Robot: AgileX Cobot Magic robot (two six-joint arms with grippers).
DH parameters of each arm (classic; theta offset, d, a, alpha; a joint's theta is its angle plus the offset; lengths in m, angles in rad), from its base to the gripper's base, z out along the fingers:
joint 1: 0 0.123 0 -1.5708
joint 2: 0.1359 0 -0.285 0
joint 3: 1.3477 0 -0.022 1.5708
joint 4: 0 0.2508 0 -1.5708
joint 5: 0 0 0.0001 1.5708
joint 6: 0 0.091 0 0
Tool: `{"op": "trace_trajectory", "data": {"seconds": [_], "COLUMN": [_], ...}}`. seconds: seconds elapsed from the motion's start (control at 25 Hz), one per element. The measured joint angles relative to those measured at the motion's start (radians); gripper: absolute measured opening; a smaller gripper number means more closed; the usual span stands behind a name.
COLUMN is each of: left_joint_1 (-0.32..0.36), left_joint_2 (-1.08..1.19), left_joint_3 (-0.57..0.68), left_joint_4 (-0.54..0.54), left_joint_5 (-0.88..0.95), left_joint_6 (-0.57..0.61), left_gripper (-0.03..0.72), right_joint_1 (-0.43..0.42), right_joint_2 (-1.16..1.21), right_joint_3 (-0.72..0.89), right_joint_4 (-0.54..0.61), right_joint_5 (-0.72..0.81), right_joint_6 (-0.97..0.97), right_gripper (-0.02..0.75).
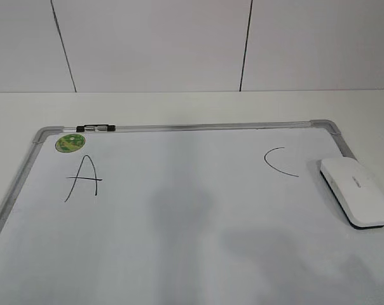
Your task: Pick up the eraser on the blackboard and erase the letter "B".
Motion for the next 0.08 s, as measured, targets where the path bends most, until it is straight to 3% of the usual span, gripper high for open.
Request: {"op": "trace_trajectory", "data": {"seconds": [0.08], "left_joint_1": [0.0], "left_joint_2": [0.0], "left_joint_3": [0.0], "left_joint_4": [0.0], "left_joint_5": [0.0], "left_joint_6": [0.0], "left_gripper": [0.307], "right_joint_1": [0.0], "right_joint_2": [0.0], "right_joint_3": [0.0], "right_joint_4": [0.0], "right_joint_5": [0.0], "right_joint_6": [0.0], "right_gripper": [0.584]}}
